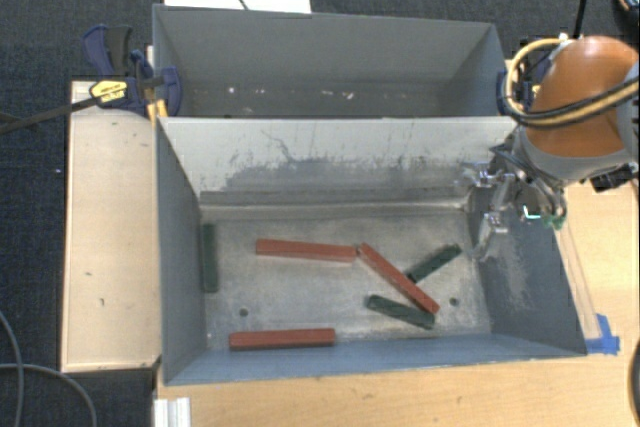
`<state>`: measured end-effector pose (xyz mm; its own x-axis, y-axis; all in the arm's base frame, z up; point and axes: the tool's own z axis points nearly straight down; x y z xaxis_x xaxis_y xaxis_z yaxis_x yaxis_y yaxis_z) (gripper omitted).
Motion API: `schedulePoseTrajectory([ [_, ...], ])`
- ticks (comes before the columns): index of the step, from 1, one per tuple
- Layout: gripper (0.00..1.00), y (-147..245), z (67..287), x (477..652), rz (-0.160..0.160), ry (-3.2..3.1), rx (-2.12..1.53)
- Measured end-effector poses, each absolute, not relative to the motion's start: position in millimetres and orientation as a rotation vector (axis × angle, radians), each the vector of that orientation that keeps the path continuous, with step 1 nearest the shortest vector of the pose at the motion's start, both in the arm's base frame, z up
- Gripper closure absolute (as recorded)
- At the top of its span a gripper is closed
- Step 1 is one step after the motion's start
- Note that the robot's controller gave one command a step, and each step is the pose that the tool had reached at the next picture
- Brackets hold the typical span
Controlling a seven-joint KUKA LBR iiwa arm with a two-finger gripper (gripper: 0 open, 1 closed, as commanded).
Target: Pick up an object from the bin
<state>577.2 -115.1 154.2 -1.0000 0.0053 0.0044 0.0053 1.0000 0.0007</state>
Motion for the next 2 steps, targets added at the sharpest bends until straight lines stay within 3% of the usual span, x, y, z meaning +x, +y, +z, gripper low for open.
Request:
schedulePoseTrajectory([
  [1, 0.00, -125.8, 69.5, 564.6, -0.001, -3.118, 0.383],
  [2, 1.00, -125.7, 71.0, 565.7, 0.001, -3.121, 0.389],
])
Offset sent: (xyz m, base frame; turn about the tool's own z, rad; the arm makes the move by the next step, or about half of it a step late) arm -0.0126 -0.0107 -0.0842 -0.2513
